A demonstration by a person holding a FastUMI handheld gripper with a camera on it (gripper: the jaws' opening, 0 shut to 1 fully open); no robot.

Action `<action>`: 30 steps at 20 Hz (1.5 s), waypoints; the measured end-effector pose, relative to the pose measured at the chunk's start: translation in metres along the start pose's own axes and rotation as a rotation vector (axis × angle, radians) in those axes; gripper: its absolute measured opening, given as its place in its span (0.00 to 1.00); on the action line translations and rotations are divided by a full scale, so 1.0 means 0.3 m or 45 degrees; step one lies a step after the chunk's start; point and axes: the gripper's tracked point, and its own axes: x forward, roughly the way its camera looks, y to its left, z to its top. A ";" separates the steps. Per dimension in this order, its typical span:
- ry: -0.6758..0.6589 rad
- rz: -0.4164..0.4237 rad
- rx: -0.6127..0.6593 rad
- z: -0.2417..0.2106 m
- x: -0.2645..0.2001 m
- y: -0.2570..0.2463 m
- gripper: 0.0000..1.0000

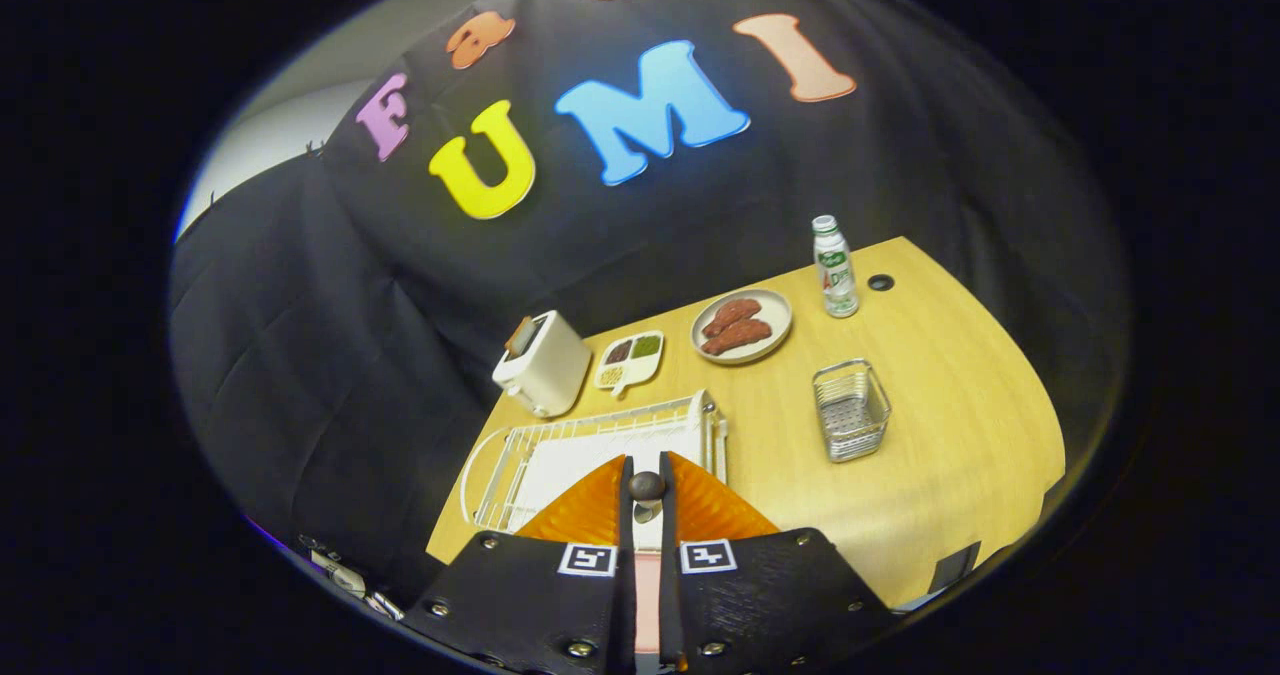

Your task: Take the plate from the dish rack, then take the spoon from the basket and place it into the plate.

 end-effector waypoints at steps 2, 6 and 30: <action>0.068 0.027 -0.049 -0.079 0.023 0.055 0.09; 0.211 0.067 -0.109 -0.253 0.072 0.144 0.09; 0.388 0.086 -0.294 -0.567 0.137 0.249 0.18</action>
